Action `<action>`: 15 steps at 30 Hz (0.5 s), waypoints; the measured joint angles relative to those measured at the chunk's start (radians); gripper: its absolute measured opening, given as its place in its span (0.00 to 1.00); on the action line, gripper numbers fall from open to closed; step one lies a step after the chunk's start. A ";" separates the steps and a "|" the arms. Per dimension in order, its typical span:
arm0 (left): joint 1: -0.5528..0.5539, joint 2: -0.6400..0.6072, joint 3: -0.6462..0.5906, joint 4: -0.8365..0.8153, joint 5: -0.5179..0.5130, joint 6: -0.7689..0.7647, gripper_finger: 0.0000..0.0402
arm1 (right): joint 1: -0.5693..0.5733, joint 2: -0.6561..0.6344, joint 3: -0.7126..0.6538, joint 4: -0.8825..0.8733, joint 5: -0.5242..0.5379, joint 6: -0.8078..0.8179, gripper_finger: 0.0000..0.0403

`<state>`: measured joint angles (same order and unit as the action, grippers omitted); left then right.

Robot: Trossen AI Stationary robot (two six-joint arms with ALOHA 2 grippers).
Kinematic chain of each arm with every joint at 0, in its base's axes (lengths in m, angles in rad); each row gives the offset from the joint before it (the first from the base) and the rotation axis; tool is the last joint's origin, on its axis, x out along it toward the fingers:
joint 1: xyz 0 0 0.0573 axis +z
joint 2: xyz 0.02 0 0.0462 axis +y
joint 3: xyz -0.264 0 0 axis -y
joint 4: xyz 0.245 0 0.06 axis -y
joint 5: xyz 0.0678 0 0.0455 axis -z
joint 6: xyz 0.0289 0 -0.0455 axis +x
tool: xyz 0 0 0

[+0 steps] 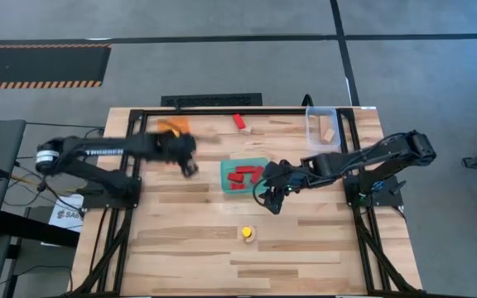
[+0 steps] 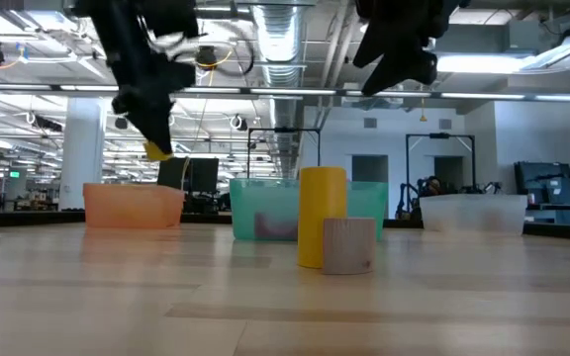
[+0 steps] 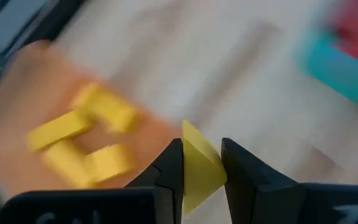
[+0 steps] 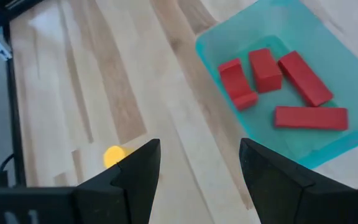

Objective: Sort & place blocks by color
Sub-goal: Put the yellow block into the orange bin

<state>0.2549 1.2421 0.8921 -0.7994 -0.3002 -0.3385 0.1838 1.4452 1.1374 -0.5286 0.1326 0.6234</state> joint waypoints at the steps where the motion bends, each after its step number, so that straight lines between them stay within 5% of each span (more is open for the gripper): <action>1: 0.070 0.004 0.000 0.002 0.006 -0.006 0.14 | 0.009 0.000 0.000 0.002 0.000 0.005 0.59; 9: 0.482 0.063 0.000 0.093 0.120 -0.024 0.15 | 0.076 0.000 0.000 0.007 0.005 0.066 0.59; 15: 0.620 0.133 0.004 0.141 0.164 -0.067 0.20 | 0.112 0.000 0.000 0.005 0.030 0.121 0.59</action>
<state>0.8746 1.3755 0.8958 -0.6580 -0.1363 -0.4058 0.2954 1.4452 1.1374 -0.5232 0.1625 0.7444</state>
